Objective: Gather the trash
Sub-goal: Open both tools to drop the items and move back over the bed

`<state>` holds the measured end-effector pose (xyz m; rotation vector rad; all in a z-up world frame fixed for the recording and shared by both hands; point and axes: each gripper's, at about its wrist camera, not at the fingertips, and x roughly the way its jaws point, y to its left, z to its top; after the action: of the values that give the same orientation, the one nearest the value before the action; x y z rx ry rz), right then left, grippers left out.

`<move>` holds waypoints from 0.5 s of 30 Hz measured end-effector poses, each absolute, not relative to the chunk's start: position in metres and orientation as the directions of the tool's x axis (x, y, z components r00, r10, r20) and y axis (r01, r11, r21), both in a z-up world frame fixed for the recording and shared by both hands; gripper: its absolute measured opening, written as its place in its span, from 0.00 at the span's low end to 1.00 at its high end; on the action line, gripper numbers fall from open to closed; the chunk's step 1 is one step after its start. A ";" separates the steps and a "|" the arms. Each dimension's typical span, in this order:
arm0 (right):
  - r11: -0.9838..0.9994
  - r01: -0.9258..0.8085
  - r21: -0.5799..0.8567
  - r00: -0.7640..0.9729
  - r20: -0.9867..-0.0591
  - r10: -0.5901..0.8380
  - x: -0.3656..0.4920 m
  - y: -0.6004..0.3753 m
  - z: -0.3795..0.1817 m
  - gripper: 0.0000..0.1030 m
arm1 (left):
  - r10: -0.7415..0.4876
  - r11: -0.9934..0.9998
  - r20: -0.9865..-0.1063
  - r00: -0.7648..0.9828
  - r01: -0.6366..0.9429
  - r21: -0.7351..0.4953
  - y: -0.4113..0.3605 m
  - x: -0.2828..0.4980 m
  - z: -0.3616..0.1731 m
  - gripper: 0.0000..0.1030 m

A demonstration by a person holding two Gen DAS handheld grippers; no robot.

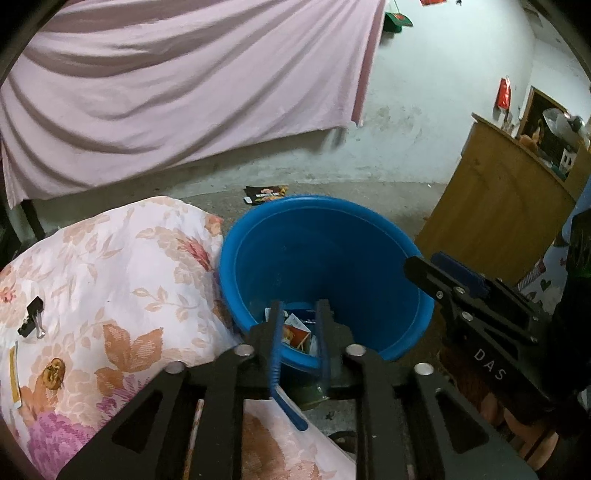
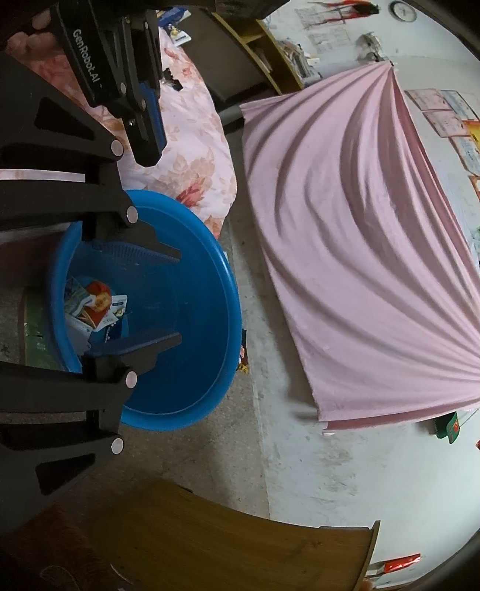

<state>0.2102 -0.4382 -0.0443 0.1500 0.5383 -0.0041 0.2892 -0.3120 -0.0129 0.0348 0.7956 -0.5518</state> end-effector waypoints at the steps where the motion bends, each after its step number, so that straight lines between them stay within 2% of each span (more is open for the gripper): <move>1: 0.989 0.042 0.143 0.860 -0.508 0.037 0.210 -0.438 -0.044 0.35 | -0.457 0.862 -0.680 0.574 0.475 -0.180 -0.308 0.289 -0.011 0.21; 7: 0.989 0.030 0.147 0.885 -0.464 0.042 0.208 -0.429 -0.031 0.39 | -0.459 0.874 -0.643 0.613 0.440 -0.204 -0.290 0.286 -0.001 0.22; 9: 0.989 0.023 0.149 0.903 -0.428 0.043 0.207 -0.425 -0.023 0.46 | -0.459 0.879 -0.623 0.633 0.427 -0.214 -0.282 0.283 0.006 0.24; 13: 0.986 -0.004 0.165 0.940 -0.336 0.060 0.202 -0.414 -0.003 0.52 | -0.448 0.892 -0.549 0.705 0.393 -0.223 -0.256 0.271 0.025 0.32; 15: 0.985 -0.018 0.170 0.951 -0.302 0.070 0.201 -0.407 0.004 0.64 | -0.432 0.901 -0.518 0.738 0.374 -0.220 -0.243 0.266 0.035 0.38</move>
<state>0.2010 -0.4068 0.0040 0.1661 0.3127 0.0448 0.2661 -0.2427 0.0355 -0.1040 0.5939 -0.4432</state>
